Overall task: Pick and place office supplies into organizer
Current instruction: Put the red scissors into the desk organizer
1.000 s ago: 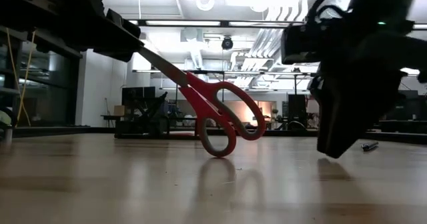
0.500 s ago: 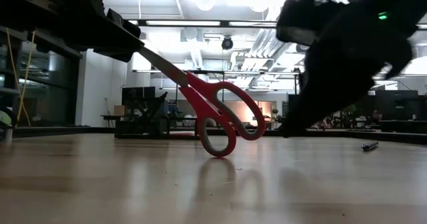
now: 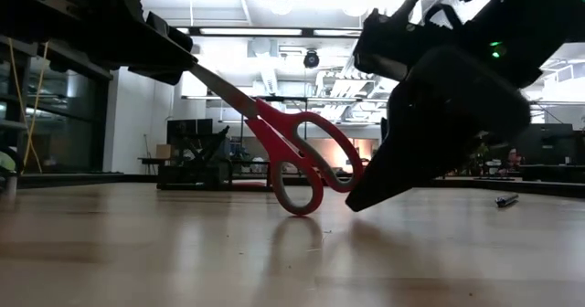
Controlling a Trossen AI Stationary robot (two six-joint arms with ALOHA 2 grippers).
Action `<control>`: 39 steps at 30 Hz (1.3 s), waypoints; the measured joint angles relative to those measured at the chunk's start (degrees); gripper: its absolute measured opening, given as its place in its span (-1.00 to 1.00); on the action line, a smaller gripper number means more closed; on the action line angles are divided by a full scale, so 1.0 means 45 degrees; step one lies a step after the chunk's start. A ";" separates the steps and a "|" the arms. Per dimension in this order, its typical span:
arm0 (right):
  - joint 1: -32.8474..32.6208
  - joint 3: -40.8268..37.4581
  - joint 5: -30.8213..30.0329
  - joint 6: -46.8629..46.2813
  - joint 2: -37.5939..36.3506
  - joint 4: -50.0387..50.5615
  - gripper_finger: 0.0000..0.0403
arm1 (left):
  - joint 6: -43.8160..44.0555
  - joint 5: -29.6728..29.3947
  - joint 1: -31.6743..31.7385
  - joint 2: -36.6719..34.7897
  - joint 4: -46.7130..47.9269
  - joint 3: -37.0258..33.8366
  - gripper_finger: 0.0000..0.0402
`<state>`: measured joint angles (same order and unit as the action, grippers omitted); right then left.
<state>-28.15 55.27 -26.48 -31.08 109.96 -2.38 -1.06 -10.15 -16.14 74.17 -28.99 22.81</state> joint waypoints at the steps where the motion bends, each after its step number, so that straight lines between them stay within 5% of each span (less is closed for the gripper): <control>1: -0.0003 0.0000 -0.0020 0.0012 0.0007 0.0030 0.04 | 0.0005 0.0000 0.0000 0.0000 0.0005 0.0000 -1.00; 15: -0.0003 0.0024 -0.0005 0.0691 0.0007 -0.0852 -0.19 | 0.0010 0.0001 0.0000 0.0000 0.0068 0.0000 -1.00; 28: 0.0016 0.0034 -0.0020 0.0944 0.0007 -0.0951 -0.92 | 0.0113 -0.0020 0.0000 0.0000 -0.0311 0.0000 -1.00; 39: 0.0031 0.0039 -0.0679 0.0687 0.0002 -0.0895 -0.90 | 0.0243 -0.0469 0.0000 0.0000 -0.0755 0.0000 -1.00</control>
<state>-28.01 55.44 -29.53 -27.99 109.97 -6.41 0.03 -12.26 -16.14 74.17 -32.39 22.81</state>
